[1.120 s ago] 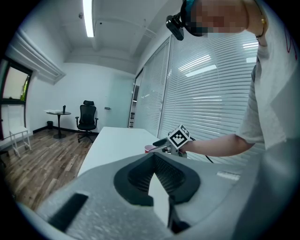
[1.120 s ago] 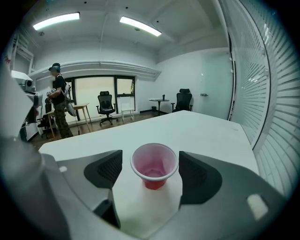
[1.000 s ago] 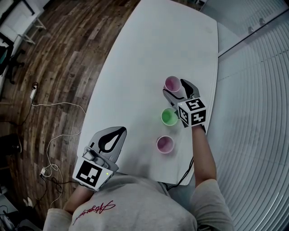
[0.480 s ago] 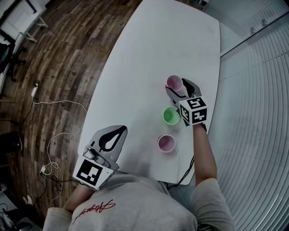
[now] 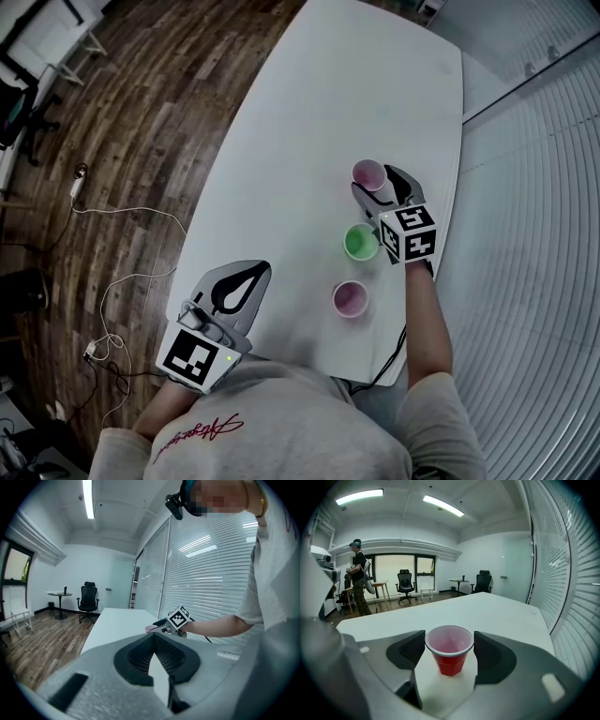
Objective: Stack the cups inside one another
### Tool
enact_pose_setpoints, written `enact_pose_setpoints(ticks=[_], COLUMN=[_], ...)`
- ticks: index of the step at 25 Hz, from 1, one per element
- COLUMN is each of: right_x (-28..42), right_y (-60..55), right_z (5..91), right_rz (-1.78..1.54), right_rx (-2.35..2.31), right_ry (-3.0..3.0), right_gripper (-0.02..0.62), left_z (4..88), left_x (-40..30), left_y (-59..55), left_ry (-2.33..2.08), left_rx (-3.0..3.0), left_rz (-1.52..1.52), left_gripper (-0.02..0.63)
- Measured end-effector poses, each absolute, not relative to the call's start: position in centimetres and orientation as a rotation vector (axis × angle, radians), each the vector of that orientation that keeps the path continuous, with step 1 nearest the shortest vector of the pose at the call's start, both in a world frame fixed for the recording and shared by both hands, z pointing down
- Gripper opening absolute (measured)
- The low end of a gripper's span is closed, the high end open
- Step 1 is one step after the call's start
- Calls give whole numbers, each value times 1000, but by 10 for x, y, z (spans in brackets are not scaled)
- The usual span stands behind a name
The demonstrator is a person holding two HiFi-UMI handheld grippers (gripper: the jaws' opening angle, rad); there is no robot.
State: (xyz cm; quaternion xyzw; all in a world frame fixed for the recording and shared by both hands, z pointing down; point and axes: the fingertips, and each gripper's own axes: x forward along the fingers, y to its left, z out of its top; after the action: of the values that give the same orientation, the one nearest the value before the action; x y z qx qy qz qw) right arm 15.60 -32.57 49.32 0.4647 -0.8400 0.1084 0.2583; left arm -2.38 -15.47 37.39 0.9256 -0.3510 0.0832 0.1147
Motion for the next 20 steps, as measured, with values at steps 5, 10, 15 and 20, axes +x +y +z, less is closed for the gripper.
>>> enact_pose_setpoints(ticks=[5,10,15,20], right_x=[153,151,150,149], right_y=[-324,-322,-318,-317], right_z=[483,473,466,460], right_rz=[274,256,242,227], right_rx=[1270,1287,1305,1311], right_ry=[-2285,-2286,-2289,-2287], right_gripper=[327,325,325,324], left_z=[370,366,365,362], left_x=[-25,-27,-28,-29], left_y=[-152,-150,-145,-144], left_ry=[-1026,-1027,-1024,-1023], left_rx=[2717,2723,2724,2733], left_rz=[240,229,228,217], left_gripper=[-6,-6,-6,-6])
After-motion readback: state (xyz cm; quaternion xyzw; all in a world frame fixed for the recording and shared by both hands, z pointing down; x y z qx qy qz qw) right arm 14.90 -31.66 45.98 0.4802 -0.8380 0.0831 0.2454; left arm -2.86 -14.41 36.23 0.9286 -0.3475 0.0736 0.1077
